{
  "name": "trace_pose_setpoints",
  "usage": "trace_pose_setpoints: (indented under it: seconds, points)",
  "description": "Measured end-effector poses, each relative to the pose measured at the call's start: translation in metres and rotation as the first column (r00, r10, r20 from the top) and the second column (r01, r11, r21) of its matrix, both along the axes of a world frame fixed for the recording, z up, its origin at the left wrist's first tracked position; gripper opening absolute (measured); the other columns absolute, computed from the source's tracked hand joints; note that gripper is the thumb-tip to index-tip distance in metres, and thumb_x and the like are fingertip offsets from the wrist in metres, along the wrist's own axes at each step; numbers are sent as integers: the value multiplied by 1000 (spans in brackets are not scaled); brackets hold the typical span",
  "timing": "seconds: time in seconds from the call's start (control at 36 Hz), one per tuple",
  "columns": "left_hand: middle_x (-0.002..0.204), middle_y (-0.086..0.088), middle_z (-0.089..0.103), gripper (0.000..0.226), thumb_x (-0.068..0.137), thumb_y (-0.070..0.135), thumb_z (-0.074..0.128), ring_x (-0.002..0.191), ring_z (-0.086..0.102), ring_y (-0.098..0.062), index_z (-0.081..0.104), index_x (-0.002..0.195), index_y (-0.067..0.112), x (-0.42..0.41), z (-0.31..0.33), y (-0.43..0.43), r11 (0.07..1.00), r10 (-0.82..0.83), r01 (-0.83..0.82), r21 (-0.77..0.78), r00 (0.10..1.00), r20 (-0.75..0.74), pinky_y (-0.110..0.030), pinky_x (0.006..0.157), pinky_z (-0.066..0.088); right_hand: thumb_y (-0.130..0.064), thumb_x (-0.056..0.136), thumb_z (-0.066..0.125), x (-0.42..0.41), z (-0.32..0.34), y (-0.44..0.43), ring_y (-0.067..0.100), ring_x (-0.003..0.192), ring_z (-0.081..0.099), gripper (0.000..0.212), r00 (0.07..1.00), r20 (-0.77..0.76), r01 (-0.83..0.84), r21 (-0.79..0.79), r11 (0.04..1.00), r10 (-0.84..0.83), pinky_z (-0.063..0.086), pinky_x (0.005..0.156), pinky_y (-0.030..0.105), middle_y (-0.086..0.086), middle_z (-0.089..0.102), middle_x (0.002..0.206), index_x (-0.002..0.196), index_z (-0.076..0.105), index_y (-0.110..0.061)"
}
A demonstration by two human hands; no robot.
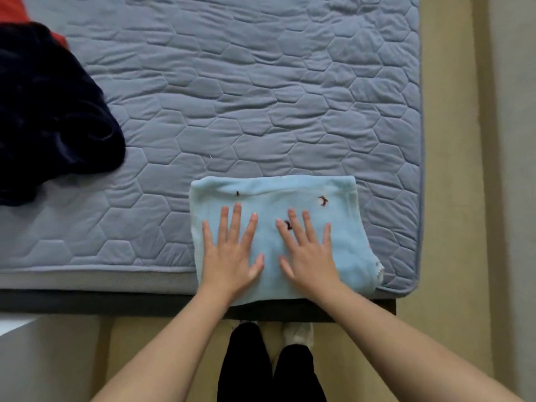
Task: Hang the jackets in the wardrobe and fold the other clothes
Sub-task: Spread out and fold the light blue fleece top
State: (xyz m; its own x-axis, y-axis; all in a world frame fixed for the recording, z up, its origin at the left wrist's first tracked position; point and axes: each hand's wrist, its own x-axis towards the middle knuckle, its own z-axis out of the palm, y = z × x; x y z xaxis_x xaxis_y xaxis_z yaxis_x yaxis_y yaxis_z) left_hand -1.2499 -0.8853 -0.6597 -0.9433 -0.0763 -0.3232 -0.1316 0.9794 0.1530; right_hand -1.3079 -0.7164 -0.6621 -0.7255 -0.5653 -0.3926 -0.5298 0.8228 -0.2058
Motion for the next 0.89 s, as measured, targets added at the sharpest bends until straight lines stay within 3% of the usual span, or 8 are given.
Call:
trace_pose_setpoints:
  seconds: [0.11,0.31,0.42,0.47,0.53,0.67,0.75,0.89]
  points:
    - [148,-13,-39,103,77,75,41,141,-24,-39,-18,149,30,25,-13,-8,987,-69,112,-119,947,315,-63,111,0,-55,92,43,15,-19,-7,30,146,-17,80,962,253,-137,127,982,102,8,105,73,-6,-27,157,148,-13,-43]
    - [153,-13,-31,130,66,79,58,144,-19,-35,-33,143,25,16,-24,-22,984,79,20,-176,839,539,-56,110,21,-62,77,64,-13,-28,35,34,145,-18,112,923,352,-3,408,913,-154,15,102,74,-4,-29,155,144,-23,-44]
    - [157,-8,-24,122,71,74,59,146,-5,-35,-18,149,20,21,-7,-33,962,226,-270,24,847,482,-52,114,21,-57,78,69,-30,-8,89,41,145,-1,111,730,497,224,473,852,-468,22,111,60,1,-22,158,150,-14,-37]
    - [160,-10,-10,112,77,64,63,146,8,-31,-7,151,16,24,-3,-46,770,433,-581,263,779,454,-48,114,24,-49,79,72,-39,-1,108,35,143,18,105,589,594,436,338,834,-548,28,114,42,12,1,160,153,2,-24]
    - [156,-16,19,102,79,54,67,141,27,-32,9,150,10,21,-4,-56,381,626,-827,414,560,543,-50,111,31,-42,80,73,-48,-2,116,26,133,37,92,430,636,704,208,679,-641,39,103,28,9,24,155,149,17,-17]
    - [93,-5,75,50,76,58,63,78,72,-20,62,111,21,7,-25,-60,-196,532,-893,404,249,809,-30,58,56,-49,79,70,-68,-29,104,18,95,63,63,181,685,853,247,459,-706,53,77,34,5,59,124,127,49,-12]
    - [106,-11,72,74,57,65,73,97,68,-33,65,117,23,5,-53,-64,-283,434,-885,370,226,872,-48,83,55,-49,80,69,-76,-52,99,23,99,64,56,171,705,855,241,459,-688,52,88,41,5,64,116,124,56,-16]
    - [102,-14,73,73,53,53,84,96,68,-35,68,112,14,0,-57,-73,-269,483,-890,368,206,851,-56,94,49,-27,84,71,-82,-44,89,9,75,66,23,147,742,908,161,387,-654,47,53,19,-6,69,90,105,63,-21]
